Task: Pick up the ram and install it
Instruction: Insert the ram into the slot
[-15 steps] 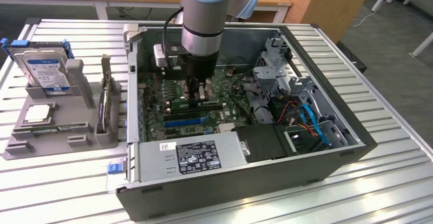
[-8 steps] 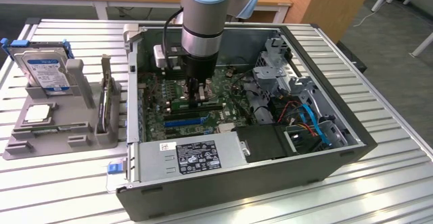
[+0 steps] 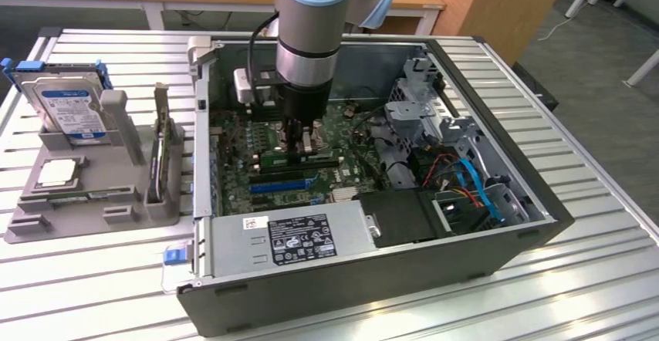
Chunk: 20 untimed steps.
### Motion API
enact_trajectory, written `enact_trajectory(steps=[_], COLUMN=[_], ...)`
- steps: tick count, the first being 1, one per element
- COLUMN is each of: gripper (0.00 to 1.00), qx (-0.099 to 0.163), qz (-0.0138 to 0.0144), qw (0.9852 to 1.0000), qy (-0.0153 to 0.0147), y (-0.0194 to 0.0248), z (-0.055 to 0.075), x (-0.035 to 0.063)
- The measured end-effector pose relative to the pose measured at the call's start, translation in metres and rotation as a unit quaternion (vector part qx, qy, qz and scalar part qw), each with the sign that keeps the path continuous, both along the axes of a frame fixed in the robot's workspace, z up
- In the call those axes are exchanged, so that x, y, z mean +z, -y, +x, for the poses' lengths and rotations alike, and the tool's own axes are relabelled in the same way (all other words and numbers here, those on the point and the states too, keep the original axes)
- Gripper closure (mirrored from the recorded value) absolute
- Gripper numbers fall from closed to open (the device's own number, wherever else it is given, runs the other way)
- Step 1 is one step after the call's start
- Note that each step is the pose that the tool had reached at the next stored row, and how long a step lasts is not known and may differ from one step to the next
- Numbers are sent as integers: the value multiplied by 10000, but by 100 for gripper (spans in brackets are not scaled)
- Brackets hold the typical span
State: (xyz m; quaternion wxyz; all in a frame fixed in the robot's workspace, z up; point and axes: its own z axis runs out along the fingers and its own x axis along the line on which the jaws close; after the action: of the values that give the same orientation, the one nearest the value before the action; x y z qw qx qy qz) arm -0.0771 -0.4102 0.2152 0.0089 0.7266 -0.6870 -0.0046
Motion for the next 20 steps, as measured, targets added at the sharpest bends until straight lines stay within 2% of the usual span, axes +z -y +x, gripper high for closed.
enact_trajectory(steps=[20], gripper=[86], qx=[0], qz=[0], qw=[10000], qy=[0], y=[-13], z=[0], x=[17])
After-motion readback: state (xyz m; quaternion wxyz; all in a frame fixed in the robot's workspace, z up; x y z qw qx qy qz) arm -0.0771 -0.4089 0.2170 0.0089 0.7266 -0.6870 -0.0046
